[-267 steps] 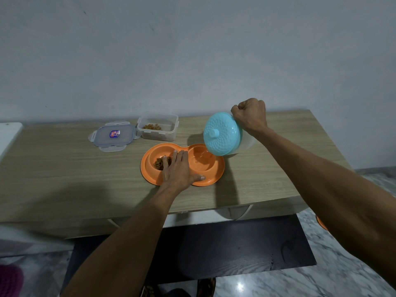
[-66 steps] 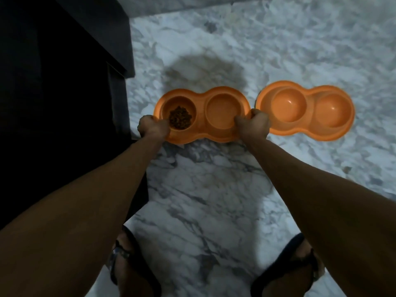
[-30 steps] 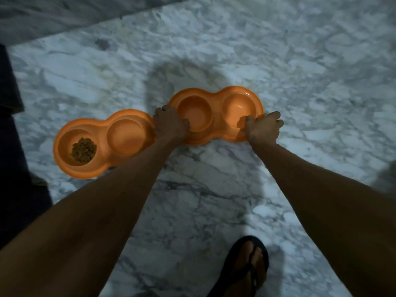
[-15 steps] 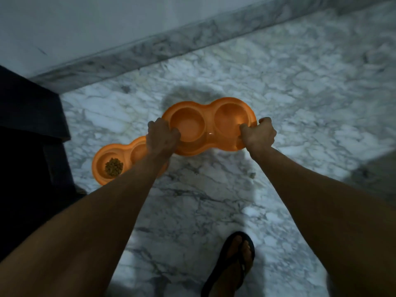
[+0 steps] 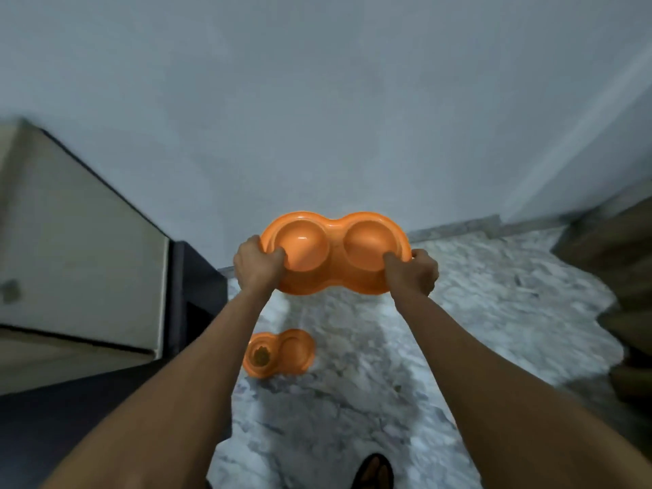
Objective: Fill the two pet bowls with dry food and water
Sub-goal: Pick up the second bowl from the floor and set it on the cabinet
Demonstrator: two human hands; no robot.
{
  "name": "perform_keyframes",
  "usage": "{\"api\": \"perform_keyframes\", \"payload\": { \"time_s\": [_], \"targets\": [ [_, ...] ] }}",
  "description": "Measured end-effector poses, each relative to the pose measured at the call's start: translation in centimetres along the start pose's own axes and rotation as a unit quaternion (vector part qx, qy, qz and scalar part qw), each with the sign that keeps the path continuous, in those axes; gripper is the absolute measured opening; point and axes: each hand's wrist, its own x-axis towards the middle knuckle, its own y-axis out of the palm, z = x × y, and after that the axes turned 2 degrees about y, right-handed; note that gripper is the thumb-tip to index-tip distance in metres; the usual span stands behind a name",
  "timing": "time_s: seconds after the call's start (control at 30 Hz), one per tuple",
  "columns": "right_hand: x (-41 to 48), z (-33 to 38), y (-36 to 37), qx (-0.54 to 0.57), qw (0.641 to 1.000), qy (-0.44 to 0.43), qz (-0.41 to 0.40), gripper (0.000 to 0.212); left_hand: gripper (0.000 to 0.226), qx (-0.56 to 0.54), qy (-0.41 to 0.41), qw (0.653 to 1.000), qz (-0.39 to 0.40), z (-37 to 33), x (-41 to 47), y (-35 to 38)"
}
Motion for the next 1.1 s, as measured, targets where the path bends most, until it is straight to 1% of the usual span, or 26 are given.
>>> {"api": "perform_keyframes", "payload": {
  "time_s": [0.17, 0.33, 0.57, 0.8, 0.93, 1.1],
  "targets": [
    [-8.7, 8.0, -3.8, 0.013, 0.999, -0.047, 0.015, 0.055, 0.032, -0.045, -0.003, 0.998, -0.051, -4.4, -3.9, -11.5],
    [-17.9, 12.6, -4.3, 0.020, 0.995, -0.094, 0.021, 0.056, 0.031, -0.080, 0.008, 0.993, -0.084, -3.3, -6.2, -21.9],
    [-33.2, 14.3, -0.3, 0.018, 0.989, -0.140, 0.042, 0.057, 0.033, -0.128, -0.011, 0.983, -0.132, 4.7, -8.4, -36.1],
    [-48.0, 13.8, 7.7, 0.017, 0.980, -0.177, 0.095, 0.052, 0.038, -0.138, -0.030, 0.971, -0.190, 15.2, -8.9, -50.3],
    [-55.1, 13.7, 12.2, 0.005, 0.974, -0.188, 0.130, 0.044, 0.033, -0.155, -0.058, 0.962, -0.219, 21.0, -8.8, -56.5],
    [-61.8, 13.9, 18.4, -0.021, 0.965, -0.200, 0.166, 0.048, 0.033, -0.165, -0.076, 0.953, -0.242, 27.7, -7.6, -62.8]
  ]
}}
